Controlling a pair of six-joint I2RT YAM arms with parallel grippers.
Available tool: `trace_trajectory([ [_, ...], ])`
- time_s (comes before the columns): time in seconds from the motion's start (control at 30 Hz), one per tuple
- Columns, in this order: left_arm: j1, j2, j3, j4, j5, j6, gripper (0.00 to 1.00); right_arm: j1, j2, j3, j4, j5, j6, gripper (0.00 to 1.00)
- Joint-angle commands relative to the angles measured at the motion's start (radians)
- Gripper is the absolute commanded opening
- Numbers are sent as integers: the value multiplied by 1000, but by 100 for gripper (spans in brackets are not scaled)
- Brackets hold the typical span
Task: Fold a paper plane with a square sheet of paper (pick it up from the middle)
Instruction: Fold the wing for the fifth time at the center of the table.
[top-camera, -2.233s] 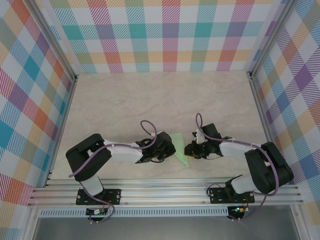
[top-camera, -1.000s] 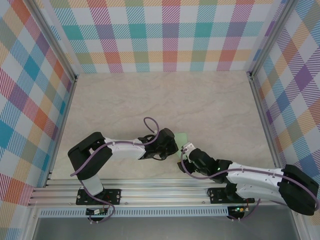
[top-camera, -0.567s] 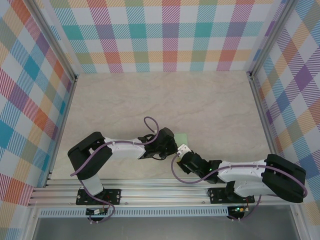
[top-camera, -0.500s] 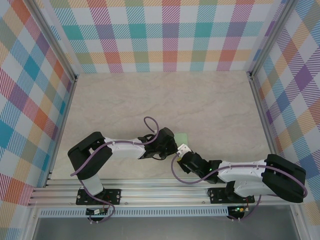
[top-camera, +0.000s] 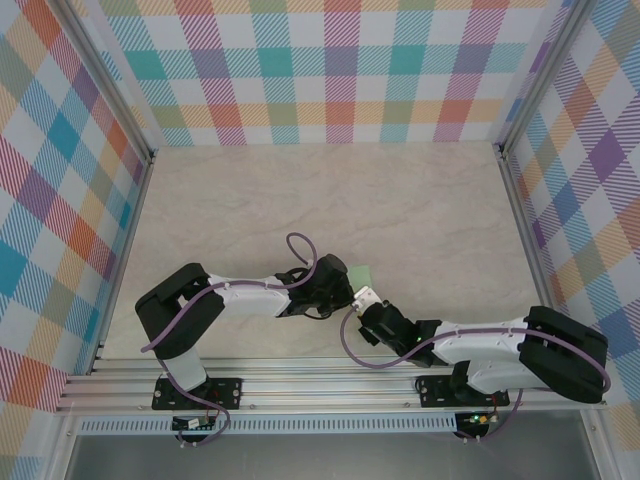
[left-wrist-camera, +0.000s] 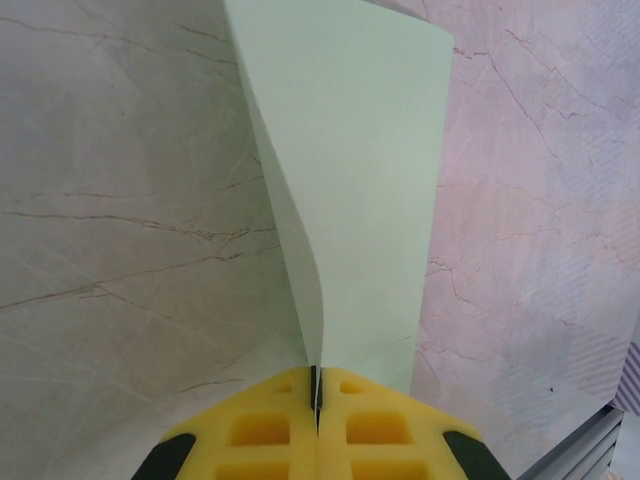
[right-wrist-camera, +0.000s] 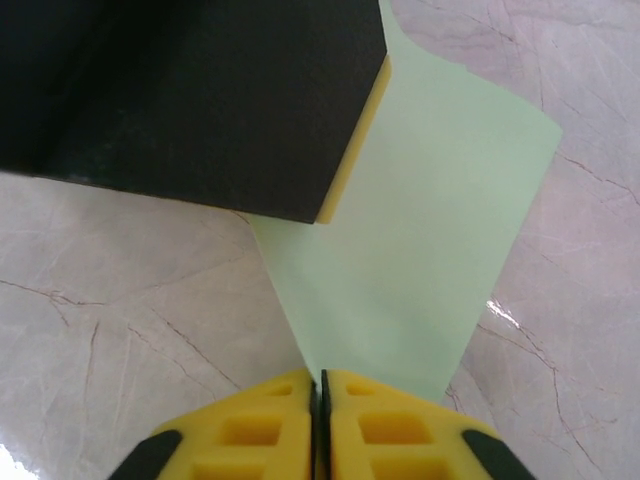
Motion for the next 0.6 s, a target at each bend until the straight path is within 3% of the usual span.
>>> trace_trajectory([
  [0.0,5,6,35,-12,10,9,4,10,20,36,25,-1,-11,6],
  [0.13,12,-42,13,-31,-28,6,18,10,29,36,37,-3,-12,0],
  [0.3,31,-173,-52,-83,-127,3,45,-1,5,5,91,-23,9,0],
  [0.4,34,-258,-81,-133,-192,8,54,-40,-31,-24,107,-72,68,0],
  [0.57,34,-328,-99,-169,-235,27,56,-152,-128,-72,134,-277,150,0],
])
